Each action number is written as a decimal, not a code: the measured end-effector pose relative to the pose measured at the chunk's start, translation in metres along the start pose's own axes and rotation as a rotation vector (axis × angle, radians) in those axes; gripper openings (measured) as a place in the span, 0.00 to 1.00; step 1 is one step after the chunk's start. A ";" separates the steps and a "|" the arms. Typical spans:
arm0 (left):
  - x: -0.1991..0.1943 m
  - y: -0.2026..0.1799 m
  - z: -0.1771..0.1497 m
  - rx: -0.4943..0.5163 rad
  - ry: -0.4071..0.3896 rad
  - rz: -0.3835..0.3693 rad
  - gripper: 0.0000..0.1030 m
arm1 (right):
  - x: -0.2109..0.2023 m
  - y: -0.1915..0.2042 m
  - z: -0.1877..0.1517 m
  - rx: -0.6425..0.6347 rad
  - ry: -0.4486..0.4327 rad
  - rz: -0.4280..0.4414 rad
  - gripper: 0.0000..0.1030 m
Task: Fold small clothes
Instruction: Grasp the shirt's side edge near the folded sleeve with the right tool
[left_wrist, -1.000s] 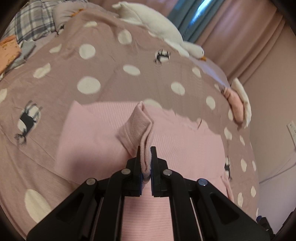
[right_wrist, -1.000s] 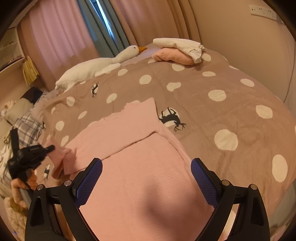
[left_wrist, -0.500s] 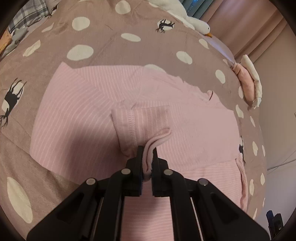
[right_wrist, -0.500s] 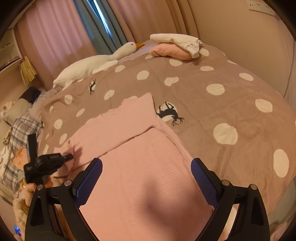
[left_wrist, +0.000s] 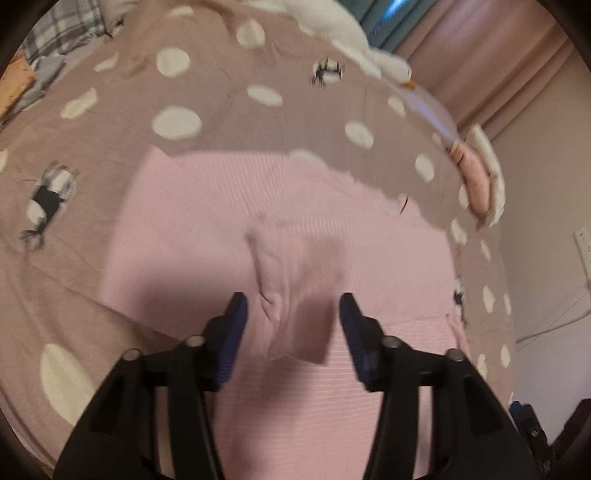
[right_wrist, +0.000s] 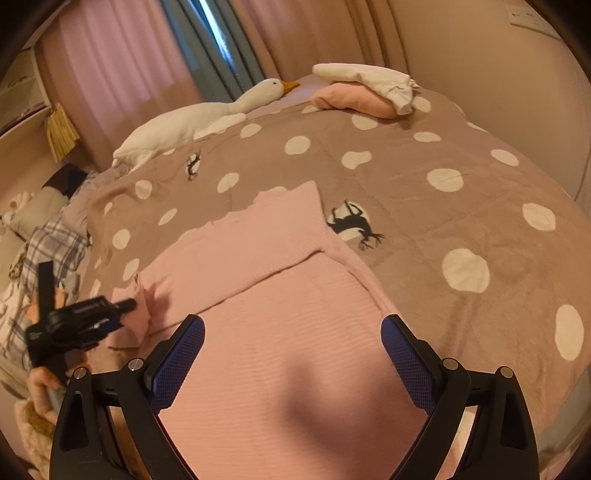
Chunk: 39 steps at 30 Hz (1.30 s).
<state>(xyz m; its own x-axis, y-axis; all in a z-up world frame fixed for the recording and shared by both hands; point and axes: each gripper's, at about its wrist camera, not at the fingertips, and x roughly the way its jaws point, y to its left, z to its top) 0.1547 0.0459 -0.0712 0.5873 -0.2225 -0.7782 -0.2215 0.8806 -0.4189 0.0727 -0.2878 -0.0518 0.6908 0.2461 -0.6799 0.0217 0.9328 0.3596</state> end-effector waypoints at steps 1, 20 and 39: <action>-0.010 0.005 0.001 -0.006 -0.017 0.001 0.64 | 0.001 0.003 0.001 -0.007 0.001 0.006 0.93; -0.092 0.131 -0.022 -0.279 -0.128 0.190 0.70 | 0.109 0.126 0.004 -0.169 0.295 0.336 0.61; -0.092 0.141 -0.032 -0.273 -0.111 0.186 0.70 | 0.181 0.149 -0.021 -0.207 0.507 0.266 0.32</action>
<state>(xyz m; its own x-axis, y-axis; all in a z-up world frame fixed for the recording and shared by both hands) 0.0439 0.1772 -0.0735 0.5953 -0.0090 -0.8035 -0.5237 0.7540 -0.3964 0.1854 -0.0985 -0.1345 0.2224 0.5247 -0.8217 -0.2803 0.8416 0.4616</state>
